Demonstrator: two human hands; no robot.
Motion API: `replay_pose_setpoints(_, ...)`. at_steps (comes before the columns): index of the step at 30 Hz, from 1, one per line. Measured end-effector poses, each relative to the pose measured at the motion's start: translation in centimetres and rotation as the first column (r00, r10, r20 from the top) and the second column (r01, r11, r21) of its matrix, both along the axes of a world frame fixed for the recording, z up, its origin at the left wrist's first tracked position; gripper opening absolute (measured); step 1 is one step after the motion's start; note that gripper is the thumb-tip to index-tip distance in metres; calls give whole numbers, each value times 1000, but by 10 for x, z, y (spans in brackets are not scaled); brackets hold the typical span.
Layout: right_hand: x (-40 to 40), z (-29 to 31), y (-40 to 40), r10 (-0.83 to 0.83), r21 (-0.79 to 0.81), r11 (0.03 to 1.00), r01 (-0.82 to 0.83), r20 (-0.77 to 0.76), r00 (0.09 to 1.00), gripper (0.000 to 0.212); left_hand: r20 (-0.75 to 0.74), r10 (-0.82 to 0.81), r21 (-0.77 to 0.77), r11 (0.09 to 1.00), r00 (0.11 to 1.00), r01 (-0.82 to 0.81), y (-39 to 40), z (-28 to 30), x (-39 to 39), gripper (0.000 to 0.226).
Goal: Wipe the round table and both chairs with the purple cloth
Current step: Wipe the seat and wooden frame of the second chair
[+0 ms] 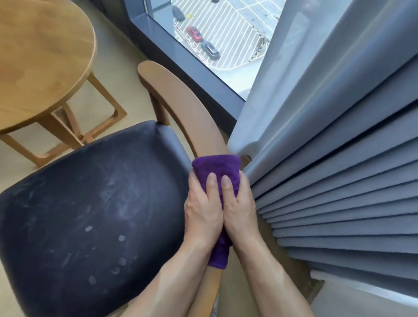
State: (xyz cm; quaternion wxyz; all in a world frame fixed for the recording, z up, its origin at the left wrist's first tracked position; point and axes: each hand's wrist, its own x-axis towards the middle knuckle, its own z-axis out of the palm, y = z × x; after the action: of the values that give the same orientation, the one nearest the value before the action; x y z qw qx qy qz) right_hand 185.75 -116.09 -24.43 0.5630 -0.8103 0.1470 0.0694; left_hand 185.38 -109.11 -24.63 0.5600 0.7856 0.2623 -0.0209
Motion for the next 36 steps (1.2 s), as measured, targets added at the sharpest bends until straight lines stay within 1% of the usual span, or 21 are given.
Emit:
replay_pose_setpoints(2, -9, 1, -1, 0, 6, 1000, 0, -9, 1000, 4, -5, -26, 14, 1000, 1000, 26, 0, 2, -9, 43)
replay_pose_setpoints(4, -9, 0, -1, 5, 1, 1000, -5, -16, 1000, 4, -15, -20, 19, 1000, 1000, 21, 0, 3, -10, 41)
replay_pose_setpoints(7, 11, -2, -2, 51, -56, 997, -51, -5, 999, 12, -46, 19, 5, 1000, 999, -19, 0, 2, 5, 37)
replay_pose_setpoints(9, 34, -1, -1, 113, -111, 987, -113, -4, 994, 19, -48, 56, 4, 998, 997, -56, 3, 4, 23, 38)
replay_pose_setpoints(14, 97, -1, 11, 277, -263, 927, -266, 6, 961, 30, -40, 146, -17, 989, 989, -146, 19, 5, 72, 39)
replay_pose_setpoints(16, 118, 1, 17, 326, -332, 894, -301, 19, 945, 34, -50, 162, -19, 987, 986, -163, 25, 6, 90, 42)
replay_pose_setpoints(22, 199, 1, 60, 490, -492, 765, -415, 26, 872, 30, -46, 297, 13, 955, 954, -296, 57, 7, 158, 52)
replay_pose_setpoints(26, 250, 1, 92, 609, -547, 680, -487, 53, 791, 35, -61, 400, 58, 916, 914, -397, 84, 9, 203, 50)
replay_pose_setpoints(29, 278, 3, 112, 678, -569, 630, -529, 72, 731, 31, -48, 441, 78, 896, 896, -437, 102, 8, 227, 48)
replay_pose_setpoints(33, 303, 5, 135, 758, -591, 570, -570, 111, 643, 28, -46, 447, 113, 891, 893, -440, 128, 5, 249, 43)
replay_pose_setpoints(36, 312, 6, 143, 767, -604, 564, -563, 132, 627, 28, -20, 402, 164, 905, 916, -393, 142, 4, 254, 44)
